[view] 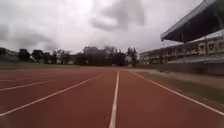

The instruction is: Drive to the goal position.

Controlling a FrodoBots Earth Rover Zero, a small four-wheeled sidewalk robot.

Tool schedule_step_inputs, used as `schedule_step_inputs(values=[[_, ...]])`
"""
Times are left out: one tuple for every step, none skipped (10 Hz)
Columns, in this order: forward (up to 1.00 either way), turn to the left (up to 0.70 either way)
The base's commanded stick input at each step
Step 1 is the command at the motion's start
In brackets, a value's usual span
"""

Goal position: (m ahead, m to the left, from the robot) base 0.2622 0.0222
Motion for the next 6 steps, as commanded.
schedule_step_inputs(values=[[0.70, 0.00], [0.70, 0.00], [0.70, 0.00], [0.70, 0.00], [0.70, 0.00], [0.70, 0.00]])
